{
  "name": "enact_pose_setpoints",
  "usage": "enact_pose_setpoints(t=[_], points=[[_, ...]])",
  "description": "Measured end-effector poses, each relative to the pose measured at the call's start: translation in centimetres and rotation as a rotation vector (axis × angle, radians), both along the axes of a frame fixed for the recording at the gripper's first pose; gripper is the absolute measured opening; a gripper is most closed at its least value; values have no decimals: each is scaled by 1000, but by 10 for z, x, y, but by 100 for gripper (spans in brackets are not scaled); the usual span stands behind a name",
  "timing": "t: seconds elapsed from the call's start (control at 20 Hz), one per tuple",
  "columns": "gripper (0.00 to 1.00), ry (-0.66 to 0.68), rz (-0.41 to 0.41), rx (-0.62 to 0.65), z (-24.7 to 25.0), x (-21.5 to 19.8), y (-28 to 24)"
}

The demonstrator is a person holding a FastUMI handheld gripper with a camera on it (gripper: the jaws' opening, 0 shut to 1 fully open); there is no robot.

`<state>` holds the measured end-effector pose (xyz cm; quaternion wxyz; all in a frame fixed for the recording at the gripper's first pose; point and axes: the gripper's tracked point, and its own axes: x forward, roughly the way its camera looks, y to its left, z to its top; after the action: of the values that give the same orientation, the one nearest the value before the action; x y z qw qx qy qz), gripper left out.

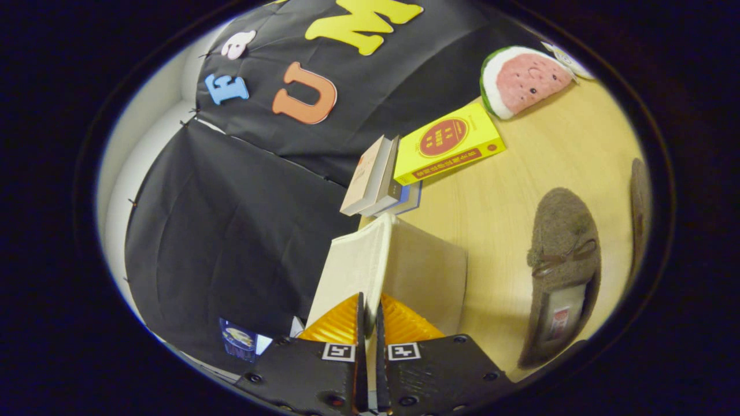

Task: Open the storage box then place both shoes into the box .Put the left shoe in first, then the right shoe, with the right side of both shoes facing outward in a uniform manner.

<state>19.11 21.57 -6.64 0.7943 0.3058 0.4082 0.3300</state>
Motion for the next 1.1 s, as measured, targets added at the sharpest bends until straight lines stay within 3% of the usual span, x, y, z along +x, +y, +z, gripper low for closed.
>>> enact_pose_setpoints(t=[0.55,1.05,1.1], points=[[6,-134,-10,-54,127,-27,79],[6,-188,16,-54,165,-36,198],[10,-203,22,-55,166,-39,208]])
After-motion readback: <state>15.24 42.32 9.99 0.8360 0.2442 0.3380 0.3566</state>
